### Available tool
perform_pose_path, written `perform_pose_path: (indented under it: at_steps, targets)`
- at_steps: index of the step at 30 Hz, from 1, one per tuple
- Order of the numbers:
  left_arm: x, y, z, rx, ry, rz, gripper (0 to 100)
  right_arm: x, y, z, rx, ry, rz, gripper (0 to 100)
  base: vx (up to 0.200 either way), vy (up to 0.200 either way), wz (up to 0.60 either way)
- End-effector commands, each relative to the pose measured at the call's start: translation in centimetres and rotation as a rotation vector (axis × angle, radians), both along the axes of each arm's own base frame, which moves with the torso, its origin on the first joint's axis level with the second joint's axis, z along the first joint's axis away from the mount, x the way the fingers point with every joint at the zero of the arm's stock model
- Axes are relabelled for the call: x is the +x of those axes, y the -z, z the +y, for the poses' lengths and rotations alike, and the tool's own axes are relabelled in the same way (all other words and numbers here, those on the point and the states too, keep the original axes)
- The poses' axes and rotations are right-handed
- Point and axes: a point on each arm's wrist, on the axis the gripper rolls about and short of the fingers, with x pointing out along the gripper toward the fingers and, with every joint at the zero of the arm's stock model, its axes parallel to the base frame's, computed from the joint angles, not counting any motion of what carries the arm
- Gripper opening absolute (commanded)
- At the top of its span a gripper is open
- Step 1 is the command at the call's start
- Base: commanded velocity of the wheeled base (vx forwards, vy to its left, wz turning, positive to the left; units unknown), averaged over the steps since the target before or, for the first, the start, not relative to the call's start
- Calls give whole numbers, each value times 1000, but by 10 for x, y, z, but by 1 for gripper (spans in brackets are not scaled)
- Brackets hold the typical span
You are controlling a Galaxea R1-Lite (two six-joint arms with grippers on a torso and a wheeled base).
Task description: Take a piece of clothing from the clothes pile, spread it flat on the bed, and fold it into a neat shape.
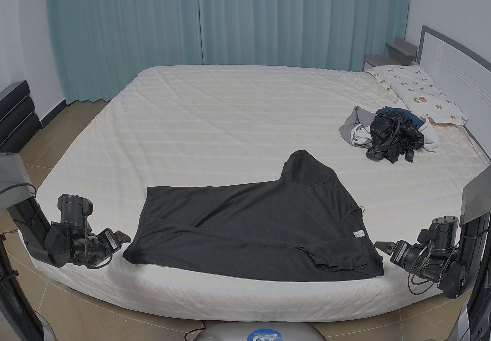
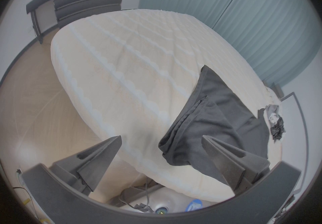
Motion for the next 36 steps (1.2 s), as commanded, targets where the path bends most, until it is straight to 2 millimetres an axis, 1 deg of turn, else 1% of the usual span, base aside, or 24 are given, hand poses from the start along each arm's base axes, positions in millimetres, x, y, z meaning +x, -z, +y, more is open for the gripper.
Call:
perform_pose_path:
  at_steps: [1, 3, 6, 7, 8, 9, 10, 11, 13, 17, 19, 21, 23, 25, 28, 36]
  targets:
    - [18, -37, 11, -95, 32, -106, 100, 14, -7, 0, 61, -59, -73, 100, 0, 0, 0]
    - [27, -31, 11, -112, 45, -99, 100, 17, -5, 0, 68, -72, -74, 100, 0, 0, 0]
    - [50, -21, 10, -122, 61, -98, 100, 27, -2, 4, 87, -109, -91, 100, 0, 0, 0]
    - [51, -20, 10, -121, 62, -95, 100, 28, -2, 4, 88, -110, -92, 100, 0, 0, 0]
    - [62, -11, 8, -123, 73, -87, 100, 34, -1, 5, 92, -122, -106, 100, 0, 0, 0]
    - [65, -9, 8, -123, 76, -86, 100, 35, -1, 5, 93, -125, -107, 100, 0, 0, 0]
    - [72, -2, 6, -125, 88, -79, 100, 37, 0, 7, 94, -131, -110, 100, 0, 0, 0]
    - [78, 3, 4, -130, 100, -79, 100, 40, 2, 7, 95, -134, -108, 100, 0, 0, 0]
    - [88, 7, 0, -164, 143, -90, 100, 47, 9, 9, 106, -155, -104, 100, 0, 0, 0]
    - [98, 9, -4, -192, 220, -113, 100, 55, 17, 11, 113, -173, -99, 100, 0, 0, 0]
    - [100, 10, -7, -193, 269, -122, 100, 56, 20, 11, 112, -176, -97, 100, 0, 0, 0]
    - [101, 15, -12, -201, 317, -120, 100, 56, 23, 11, 112, -176, -89, 100, 0, 0, 0]
    - [109, 23, -18, -189, 335, -123, 100, 55, 25, 13, 109, -187, -79, 100, 0, 0, 0]
    - [113, 30, -22, -170, 334, -131, 100, 54, 26, 14, 109, -189, -73, 100, 0, 0, 0]
    - [115, 34, -23, -133, 309, -152, 100, 53, 26, 15, 109, -191, -70, 100, 0, 0, 0]
    - [115, 32, -20, -112, 288, -181, 100, 50, 23, 13, 112, -184, -66, 100, 0, 0, 0]
